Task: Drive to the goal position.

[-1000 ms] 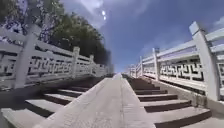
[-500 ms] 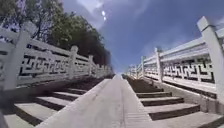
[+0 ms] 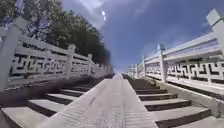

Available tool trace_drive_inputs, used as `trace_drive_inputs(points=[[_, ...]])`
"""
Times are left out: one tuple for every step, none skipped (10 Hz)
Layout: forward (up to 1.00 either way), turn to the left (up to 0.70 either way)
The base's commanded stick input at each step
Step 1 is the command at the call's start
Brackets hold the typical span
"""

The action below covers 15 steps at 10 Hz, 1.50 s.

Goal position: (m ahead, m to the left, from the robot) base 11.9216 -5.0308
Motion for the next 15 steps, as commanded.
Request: trace_drive_inputs(points=[[0.45,-0.22],[0.45,-0.09],[0.45,0.0],[0.45,0.0],[0.45,0.0],[0.45,0.0],[0.45,0.0],[0.45,0.0],[0.45,0.0],[0.45,0.0],[0.45,0.0],[0.45,0.0],[0.45,0.07],[0.45,0.26],[0.45,0.12]])
